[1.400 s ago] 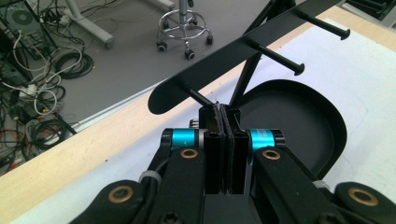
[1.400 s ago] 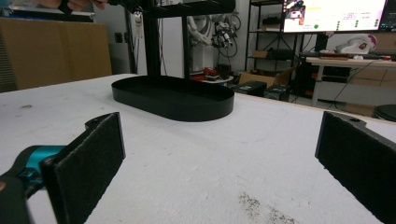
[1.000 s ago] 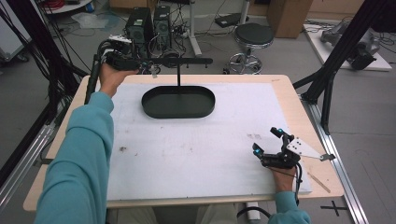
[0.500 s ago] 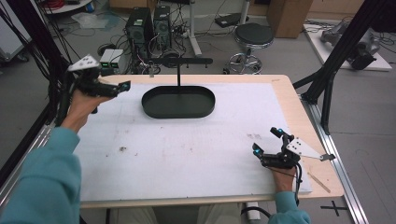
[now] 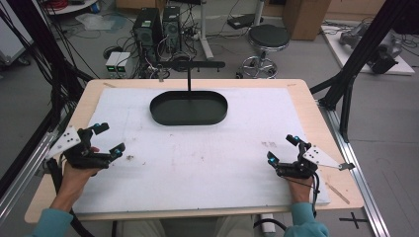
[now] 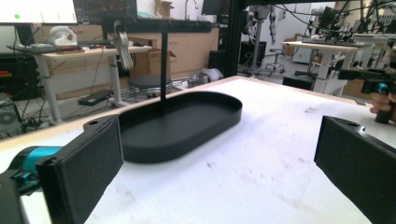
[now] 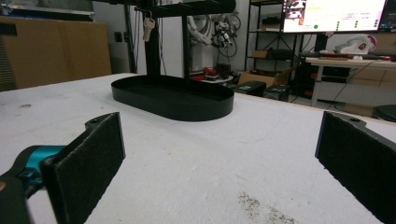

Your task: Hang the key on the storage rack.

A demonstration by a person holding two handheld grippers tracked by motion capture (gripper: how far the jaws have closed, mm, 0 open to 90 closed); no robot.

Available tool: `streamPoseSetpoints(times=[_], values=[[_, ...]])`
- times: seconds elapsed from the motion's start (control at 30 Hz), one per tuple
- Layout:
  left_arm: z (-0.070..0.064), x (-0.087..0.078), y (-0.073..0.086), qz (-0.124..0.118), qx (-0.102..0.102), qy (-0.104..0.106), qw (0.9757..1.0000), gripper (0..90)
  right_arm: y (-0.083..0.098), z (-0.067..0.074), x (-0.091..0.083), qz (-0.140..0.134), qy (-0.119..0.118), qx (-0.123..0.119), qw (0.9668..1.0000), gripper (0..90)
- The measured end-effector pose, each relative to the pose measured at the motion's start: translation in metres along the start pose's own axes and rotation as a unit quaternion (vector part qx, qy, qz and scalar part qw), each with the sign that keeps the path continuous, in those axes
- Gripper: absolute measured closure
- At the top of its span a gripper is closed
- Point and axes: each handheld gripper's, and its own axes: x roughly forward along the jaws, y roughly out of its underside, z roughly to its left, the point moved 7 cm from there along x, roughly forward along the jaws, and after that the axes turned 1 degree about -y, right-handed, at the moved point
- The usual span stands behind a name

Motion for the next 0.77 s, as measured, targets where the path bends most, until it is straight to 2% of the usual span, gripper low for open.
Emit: streamPoseSetpoints(times=[0.17, 0.37, 0.53, 0.67, 0.77], values=[[-0.005, -0.005, 0.019, -0.008, -0.003, -0.005, 1.0, 1.7, 0.0, 0.0, 0.0, 0.001, 0.001, -0.002, 1.0, 0.6], [-0.013, -0.008, 0.03, -0.017, 0.01, -0.005, 0.9998, 1.7, 0.0, 0.0, 0.0, 0.001, 0.001, 0.0, 1.0, 0.6], [-0.015, -0.011, 0.042, -0.023, -0.003, -0.004, 0.9997, 1.7, 0.0, 0.0, 0.0, 0.001, 0.002, -0.001, 1.0, 0.6], [-0.016, -0.013, 0.043, -0.031, 0.005, -0.019, 0.9993, 1.7, 0.0, 0.0, 0.0, 0.0, 0.002, -0.006, 1.0, 0.6], [-0.016, -0.013, 0.043, -0.033, 0.006, -0.019, 0.9993, 1.7, 0.0, 0.0, 0.001, 0.002, 0.001, -0.007, 1.0, 0.6]])
